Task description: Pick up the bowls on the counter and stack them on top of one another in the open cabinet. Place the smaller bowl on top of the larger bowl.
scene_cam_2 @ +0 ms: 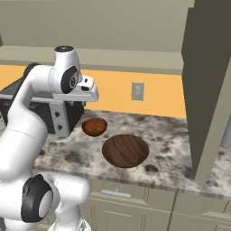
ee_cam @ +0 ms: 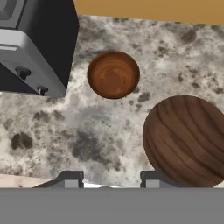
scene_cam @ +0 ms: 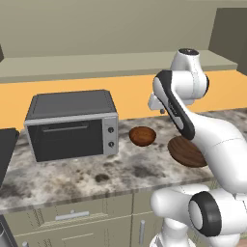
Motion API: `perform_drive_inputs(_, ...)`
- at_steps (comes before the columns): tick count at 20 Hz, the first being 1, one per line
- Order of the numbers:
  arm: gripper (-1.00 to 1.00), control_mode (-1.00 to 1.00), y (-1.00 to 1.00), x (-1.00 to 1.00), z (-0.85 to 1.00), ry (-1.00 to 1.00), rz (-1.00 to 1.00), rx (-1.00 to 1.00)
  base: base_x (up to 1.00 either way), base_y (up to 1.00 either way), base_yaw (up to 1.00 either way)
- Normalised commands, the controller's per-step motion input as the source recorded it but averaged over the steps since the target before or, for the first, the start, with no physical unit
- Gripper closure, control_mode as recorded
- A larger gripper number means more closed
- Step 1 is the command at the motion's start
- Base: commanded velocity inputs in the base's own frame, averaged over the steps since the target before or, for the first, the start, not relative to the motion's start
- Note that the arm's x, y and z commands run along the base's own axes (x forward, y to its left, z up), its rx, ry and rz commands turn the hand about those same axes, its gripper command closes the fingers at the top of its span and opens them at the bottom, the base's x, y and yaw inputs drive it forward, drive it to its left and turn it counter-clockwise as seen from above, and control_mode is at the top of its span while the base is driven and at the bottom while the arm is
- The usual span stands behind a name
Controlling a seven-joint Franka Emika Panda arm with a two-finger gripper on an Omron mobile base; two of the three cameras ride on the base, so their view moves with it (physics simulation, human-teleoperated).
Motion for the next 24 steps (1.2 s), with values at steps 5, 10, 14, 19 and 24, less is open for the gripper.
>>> perform_drive_inputs(5,-1.0,-1.0,-0.01,-0.06,0.0,-0.02,-0.02,0.01,0.0,0.0,0.0)
perform_drive_inputs(10,-1.0,-1.0,-0.22,-0.19,0.0,0.0,-0.11,0.0,0.0,0.0,0.0)
perform_drive_inputs(14,-1.0,-1.0,-0.13,-0.17,-0.02,0.0,-0.16,0.0,0.0,0.0,0.0)
perform_drive_inputs(19,-1.0,-1.0,-0.16,-0.17,-0.03,0.0,-0.15,0.02,0.0,0.0,0.0)
perform_drive_inputs(24,-1.0,-1.0,-0.22,-0.2,-0.06,0.0,-0.13,0.02,0.0,0.0,0.0)
